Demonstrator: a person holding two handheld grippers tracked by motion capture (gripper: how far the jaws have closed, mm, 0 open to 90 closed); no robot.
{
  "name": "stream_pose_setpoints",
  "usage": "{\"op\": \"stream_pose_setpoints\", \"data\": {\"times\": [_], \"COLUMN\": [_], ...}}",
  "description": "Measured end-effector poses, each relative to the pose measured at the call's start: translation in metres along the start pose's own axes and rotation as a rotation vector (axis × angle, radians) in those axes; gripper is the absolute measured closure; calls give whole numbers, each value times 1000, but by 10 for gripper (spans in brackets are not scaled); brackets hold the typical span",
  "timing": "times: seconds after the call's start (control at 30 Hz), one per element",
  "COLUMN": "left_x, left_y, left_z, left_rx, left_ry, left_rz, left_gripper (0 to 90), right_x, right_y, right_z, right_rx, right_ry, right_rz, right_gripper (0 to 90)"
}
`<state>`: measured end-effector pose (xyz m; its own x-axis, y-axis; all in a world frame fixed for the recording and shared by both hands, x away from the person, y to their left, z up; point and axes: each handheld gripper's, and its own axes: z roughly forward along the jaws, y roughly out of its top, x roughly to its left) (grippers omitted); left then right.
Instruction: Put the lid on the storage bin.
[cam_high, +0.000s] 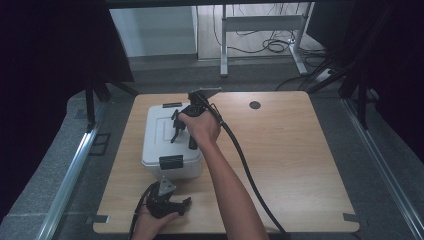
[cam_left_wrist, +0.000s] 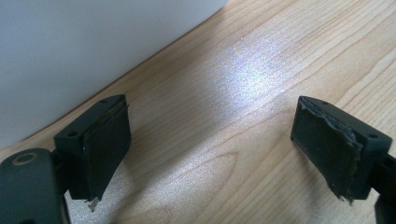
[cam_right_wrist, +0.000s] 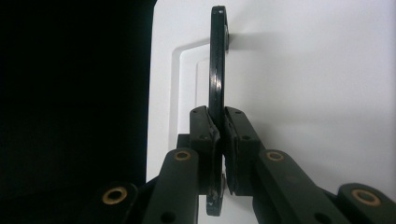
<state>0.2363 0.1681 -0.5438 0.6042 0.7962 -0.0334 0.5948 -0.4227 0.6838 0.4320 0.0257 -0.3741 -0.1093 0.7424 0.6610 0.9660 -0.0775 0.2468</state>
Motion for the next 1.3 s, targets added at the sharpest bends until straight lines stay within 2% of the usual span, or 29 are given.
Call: {"op": "stream_pose_setpoints", "data": {"times": [0.1,0.13,0.2,0.23,0.27,0.33,0.43,0.5,0.7,0.83,1.0,1.03,1.3], "left_x": [0,0,0,0,0,0,0,0,0,0,0,0,0], "left_y": [0,0,0,0,0,0,0,0,0,0,0,0,0], "left_z": [0,0,0,0,0,0,0,0,0,0,0,0,0], "left_rx": [1,1,1,1,2,2,3,3,4,2,2,2,4], "left_ry": [0,0,-1,-1,-3,-3,-1,-1,0,-1,-1,-1,0], "left_rz": [1,1,2,2,0,-1,2,3,3,2,1,1,6], "left_gripper": [120,120,120,120,120,120,120,120,120,120,120,119,120], "right_x": [0,-1,-3,-3,-5,-7,-12,-14,-30,-44,-68,-68,-121], "right_y": [0,-1,-2,-2,-4,-5,-8,-9,-17,-25,-35,-35,-56], "right_z": [-1,-2,-7,-7,-12,-19,-30,-33,-57,-71,-90,-90,-125], "right_rx": [-4,-29,-62,-62,-119,-147,-203,-216,-265,-298,-326,-326,-382], "right_ry": [4,13,40,40,62,72,93,101,125,134,146,146,158], "right_rz": [-14,-41,-61,-61,-105,-150,-206,-211,-265,-298,-314,-314,-303], "right_gripper": [785,728,664,664,598,576,493,483,437,418,403,403,385]}}
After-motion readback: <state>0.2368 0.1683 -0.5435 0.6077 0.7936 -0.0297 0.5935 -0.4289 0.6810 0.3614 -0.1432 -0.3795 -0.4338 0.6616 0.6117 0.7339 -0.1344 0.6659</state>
